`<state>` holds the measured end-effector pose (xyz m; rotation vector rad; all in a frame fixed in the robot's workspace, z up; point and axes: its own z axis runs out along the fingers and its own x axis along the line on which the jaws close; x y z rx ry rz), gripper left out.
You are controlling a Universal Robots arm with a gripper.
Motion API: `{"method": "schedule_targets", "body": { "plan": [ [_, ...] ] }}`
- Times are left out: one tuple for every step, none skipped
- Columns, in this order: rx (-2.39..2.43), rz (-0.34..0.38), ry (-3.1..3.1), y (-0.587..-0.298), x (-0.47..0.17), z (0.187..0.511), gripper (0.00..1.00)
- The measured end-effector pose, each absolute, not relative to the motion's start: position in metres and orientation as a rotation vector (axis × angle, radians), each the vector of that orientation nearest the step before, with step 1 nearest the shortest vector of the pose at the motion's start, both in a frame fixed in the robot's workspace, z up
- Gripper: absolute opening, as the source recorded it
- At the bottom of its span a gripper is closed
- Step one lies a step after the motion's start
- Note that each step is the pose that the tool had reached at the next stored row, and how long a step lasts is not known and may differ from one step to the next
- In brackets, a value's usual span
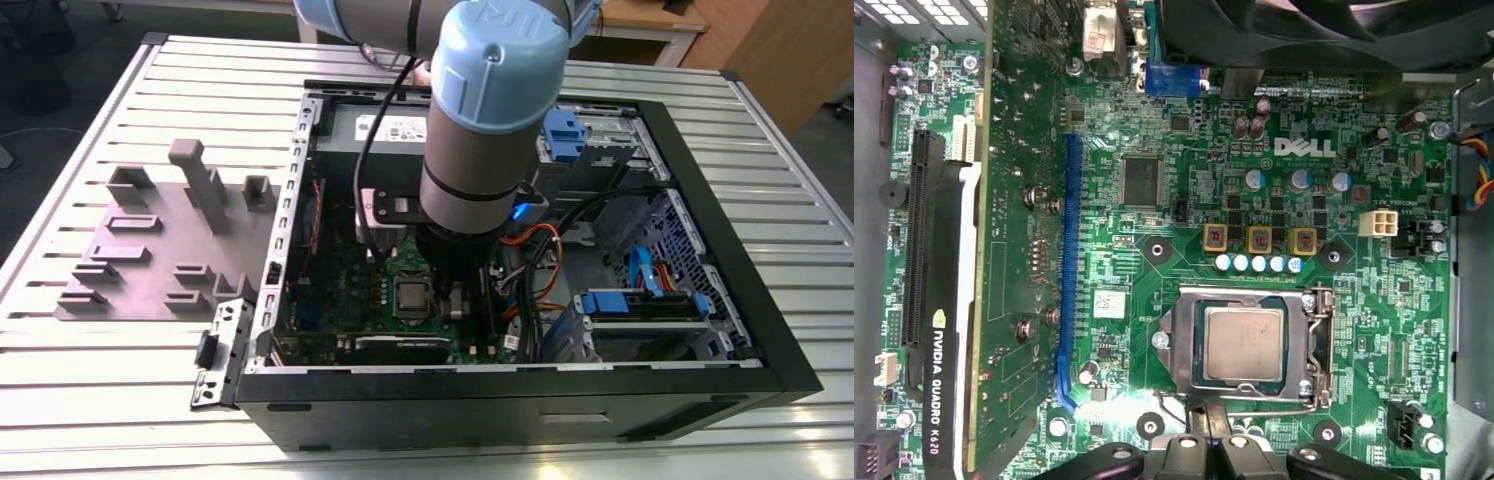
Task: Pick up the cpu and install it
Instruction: 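Install the first cpu locking lever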
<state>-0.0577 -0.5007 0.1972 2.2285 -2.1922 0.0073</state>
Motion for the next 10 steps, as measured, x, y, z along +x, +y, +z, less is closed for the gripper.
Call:
{"method": "schedule_targets", "body": {
  "plan": [
    [2.228,0.01,-2.19,-0.5007,-0.0577,0.1971,0.11],
    [2.228,0.012,-2.188,-0.5007,-0.0577,0.1967,0.11],
    [2.227,0.014,-2.187,-0.5007,-0.0577,0.1964,0.11],
    [2.228,0.014,-2.186,-0.5007,-0.0577,0.196,0.11],
    [2.228,0.015,-2.185,-0.5008,-0.0577,0.1958,0.11],
    [2.228,0.015,-2.185,-0.5008,-0.0577,0.1955,0.11],
    [2.229,0.015,-2.185,-0.5007,-0.0577,0.195,0.11],
    [2.229,0.015,-2.185,-0.5007,-0.0577,0.1945,0.11],
    [2.229,0.015,-2.185,-0.5007,-0.0577,0.1941,0.11],
    [2.229,0.015,-2.184,-0.5007,-0.0577,0.1938,0.11]
  ]
}}
